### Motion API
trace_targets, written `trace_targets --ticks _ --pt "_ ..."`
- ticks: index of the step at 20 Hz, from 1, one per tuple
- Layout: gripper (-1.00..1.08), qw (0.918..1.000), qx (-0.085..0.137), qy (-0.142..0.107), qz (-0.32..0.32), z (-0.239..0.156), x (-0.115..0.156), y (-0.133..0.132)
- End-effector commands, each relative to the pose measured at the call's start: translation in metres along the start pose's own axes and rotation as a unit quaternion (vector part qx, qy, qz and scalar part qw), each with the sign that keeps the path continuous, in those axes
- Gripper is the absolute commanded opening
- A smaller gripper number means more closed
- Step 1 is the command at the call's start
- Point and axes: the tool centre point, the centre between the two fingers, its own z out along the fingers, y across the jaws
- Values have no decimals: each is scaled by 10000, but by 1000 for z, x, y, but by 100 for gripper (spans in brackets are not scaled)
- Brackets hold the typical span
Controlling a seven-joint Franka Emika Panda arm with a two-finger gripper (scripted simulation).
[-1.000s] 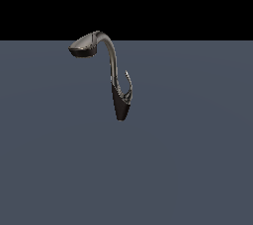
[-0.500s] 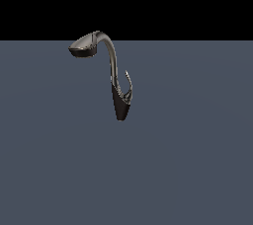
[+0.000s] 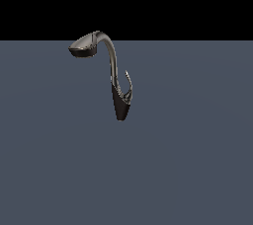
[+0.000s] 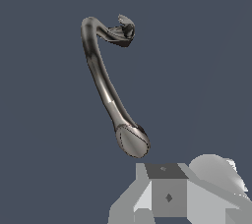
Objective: Turn on the faucet by rotating a designated handle.
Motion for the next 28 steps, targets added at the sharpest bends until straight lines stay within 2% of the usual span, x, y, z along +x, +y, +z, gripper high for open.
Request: trace_targets --ticks 1,7,10,13,17,24,28 --pt "-100 9989 170 -140 403 10 17 -9" --pt "-100 9876 589 -482 1370 35 60 -26" --pt "-100 9769 806 -656 1867 48 82 -33" --pt "-100 9624 1028 -834 2371 63 106 -38" --pt "-100 9368 1331 -1073 3052 84 139 -42" --pt "-100 8810 1818 -1453 4120 121 190 -41" --pt "-100 8529 2015 -1604 4540 138 211 -39"
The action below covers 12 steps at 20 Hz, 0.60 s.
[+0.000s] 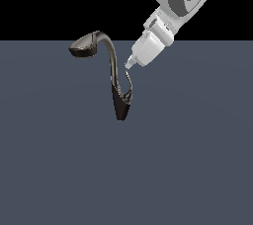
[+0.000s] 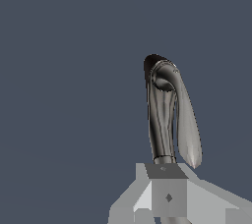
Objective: Turn on the faucet by rotating a designated handle.
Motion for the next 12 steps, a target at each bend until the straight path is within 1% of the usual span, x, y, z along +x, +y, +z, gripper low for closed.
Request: trace_targets --ticks 1,6,12 --pt "-100 9995 135 -105 282 7 12 -7" --pt "-100 9972 299 -239 635 15 27 -15" --pt "-100 9958 368 -296 780 19 33 -18"
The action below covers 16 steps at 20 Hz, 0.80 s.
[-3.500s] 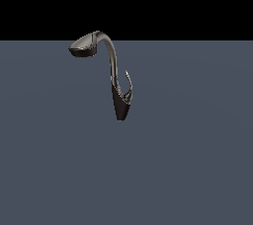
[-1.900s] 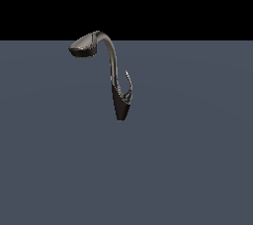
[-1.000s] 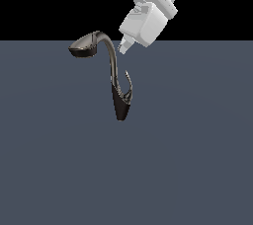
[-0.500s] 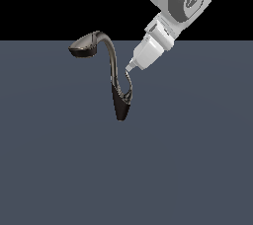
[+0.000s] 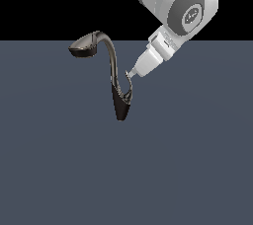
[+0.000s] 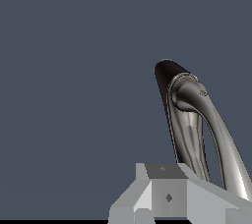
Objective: Turn on the faucet by rotating a designated handle.
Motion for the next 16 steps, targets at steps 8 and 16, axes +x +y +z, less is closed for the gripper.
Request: trace_targets --ticks 8,16 --pt "-100 10000 13 -10 21 1 -3 11" --pt "-100 10000 17 -14 25 1 -12 35"
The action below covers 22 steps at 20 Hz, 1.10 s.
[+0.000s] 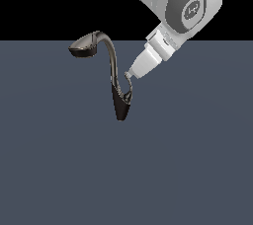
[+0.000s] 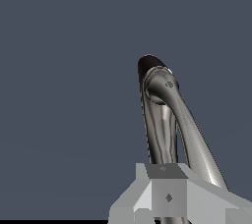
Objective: Turn on the faucet by rotating a designated handle.
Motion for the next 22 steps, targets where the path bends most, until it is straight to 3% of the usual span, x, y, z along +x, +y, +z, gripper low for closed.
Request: trace_targets --ticks 1,5,20,22 --pt "-100 10000 -30 -20 -14 0 -6 10" --pt "-100 10000 27 7 20 -2 -1 10" --pt "-100 10000 -25 -22 -10 0 14 65" --pt "-100 9999 44 -21 -93 -4 5 54"
